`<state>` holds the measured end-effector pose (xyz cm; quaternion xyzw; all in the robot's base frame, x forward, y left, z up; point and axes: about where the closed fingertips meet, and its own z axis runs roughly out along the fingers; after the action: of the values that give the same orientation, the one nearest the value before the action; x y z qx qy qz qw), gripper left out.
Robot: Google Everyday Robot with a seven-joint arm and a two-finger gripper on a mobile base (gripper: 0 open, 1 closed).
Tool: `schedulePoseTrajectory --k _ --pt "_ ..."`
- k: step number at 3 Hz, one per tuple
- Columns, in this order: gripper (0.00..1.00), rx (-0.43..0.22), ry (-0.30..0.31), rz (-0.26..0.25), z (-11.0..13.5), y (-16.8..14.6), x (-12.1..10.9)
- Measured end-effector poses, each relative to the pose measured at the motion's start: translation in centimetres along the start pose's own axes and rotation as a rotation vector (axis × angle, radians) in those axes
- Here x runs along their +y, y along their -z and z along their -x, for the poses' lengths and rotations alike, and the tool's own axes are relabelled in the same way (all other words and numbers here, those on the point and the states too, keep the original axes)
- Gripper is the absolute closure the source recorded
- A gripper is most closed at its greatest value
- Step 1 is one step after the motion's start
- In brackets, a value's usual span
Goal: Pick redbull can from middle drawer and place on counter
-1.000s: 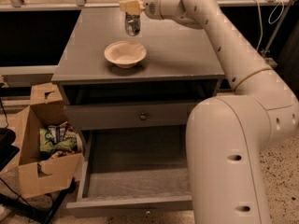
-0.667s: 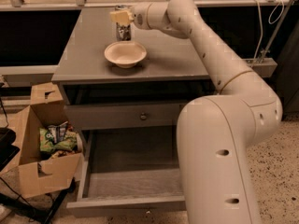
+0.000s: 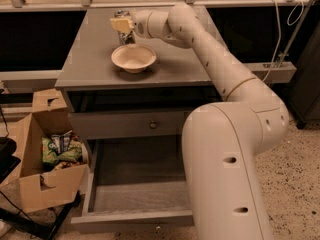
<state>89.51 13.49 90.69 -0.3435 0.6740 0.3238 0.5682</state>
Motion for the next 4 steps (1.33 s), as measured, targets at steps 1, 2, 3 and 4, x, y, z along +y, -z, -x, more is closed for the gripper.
schedulePoseTrajectory --k 1,2,3,4 --pt "0.58 0.0 0.0 0.0 0.12 0.01 0.01" --pt "0.34 0.0 0.0 0.0 0.13 0.01 0.01" --pt "0.12 0.001 -0.001 0.004 0.03 -0.26 0.22" --pt "0.0 0.002 -0.002 0.008 -0.06 -0.49 0.41"
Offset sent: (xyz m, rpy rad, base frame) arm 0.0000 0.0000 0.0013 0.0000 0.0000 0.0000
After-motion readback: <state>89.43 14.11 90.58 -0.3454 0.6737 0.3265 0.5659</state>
